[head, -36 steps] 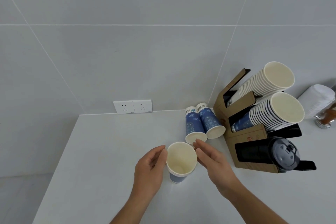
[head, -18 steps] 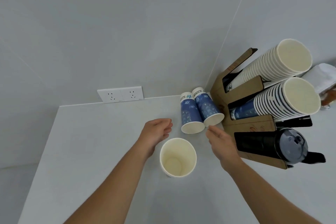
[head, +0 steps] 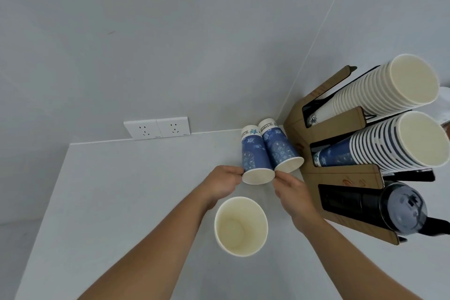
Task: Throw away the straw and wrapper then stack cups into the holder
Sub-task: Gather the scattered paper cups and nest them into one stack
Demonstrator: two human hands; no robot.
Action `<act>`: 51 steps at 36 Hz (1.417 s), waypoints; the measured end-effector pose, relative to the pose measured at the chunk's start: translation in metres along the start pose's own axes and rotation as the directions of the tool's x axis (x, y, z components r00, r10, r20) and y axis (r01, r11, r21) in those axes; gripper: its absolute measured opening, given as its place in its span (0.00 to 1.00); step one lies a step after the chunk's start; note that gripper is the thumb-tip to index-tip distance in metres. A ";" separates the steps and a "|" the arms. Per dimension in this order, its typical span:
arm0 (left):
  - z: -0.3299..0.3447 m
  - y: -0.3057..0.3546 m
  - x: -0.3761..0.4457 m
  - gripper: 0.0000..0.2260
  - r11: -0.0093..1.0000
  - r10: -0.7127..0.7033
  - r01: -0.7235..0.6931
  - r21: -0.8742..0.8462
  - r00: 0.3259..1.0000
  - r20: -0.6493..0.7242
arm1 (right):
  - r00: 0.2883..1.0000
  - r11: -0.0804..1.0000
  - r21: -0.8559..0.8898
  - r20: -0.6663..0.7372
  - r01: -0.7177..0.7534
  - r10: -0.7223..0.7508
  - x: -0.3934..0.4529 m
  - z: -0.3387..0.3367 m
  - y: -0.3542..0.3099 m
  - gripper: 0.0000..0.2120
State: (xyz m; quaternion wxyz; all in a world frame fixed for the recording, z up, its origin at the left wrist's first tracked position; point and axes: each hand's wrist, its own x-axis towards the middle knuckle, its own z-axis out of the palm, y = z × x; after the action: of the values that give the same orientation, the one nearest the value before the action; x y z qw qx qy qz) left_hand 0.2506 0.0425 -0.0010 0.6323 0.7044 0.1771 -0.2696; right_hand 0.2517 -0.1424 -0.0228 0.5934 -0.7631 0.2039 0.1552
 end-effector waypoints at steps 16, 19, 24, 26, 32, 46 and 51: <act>-0.014 0.011 -0.032 0.14 0.972 0.192 -0.203 -0.121 0.976 -0.101 | 0.997 0.997 0.048 0.024 0.067 -0.068 -0.016 -0.003 -0.023 0.10; -0.018 0.016 -0.040 0.14 0.954 0.235 -0.256 -0.158 0.962 -0.142 | 0.994 0.990 0.109 0.045 0.094 -0.099 -0.025 -0.004 -0.036 0.11; -0.025 0.029 -0.060 0.14 0.920 0.299 -0.336 -0.202 0.934 -0.194 | 0.984 0.972 0.194 0.092 0.133 -0.153 -0.047 -0.006 -0.065 0.10; -0.028 0.034 -0.070 0.14 0.906 0.335 -0.377 -0.193 0.916 -0.219 | 0.978 0.962 0.219 0.091 0.165 -0.188 -0.058 -0.007 -0.078 0.10; -0.030 0.054 -0.102 0.14 0.857 0.432 -0.487 -0.166 0.856 -0.284 | 0.944 0.912 0.321 0.123 0.255 -0.307 -0.085 -0.014 -0.107 0.09; -0.025 0.083 -0.173 0.16 0.663 0.678 -0.735 -0.141 0.670 -0.302 | 0.867 0.817 0.454 0.167 0.355 -0.470 -0.145 -0.034 -0.146 0.10; -0.017 0.088 -0.196 0.16 0.638 0.687 -0.759 -0.129 0.637 -0.349 | 0.849 0.790 0.493 0.171 0.365 -0.499 -0.168 -0.042 -0.153 0.08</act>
State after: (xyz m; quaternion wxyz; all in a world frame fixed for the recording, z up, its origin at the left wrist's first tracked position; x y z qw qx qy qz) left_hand 0.1500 0.0653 0.1878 0.7447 0.6541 -0.0045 0.1328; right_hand 0.1818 -0.1293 0.1973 0.7940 -0.6021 -0.0384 0.0744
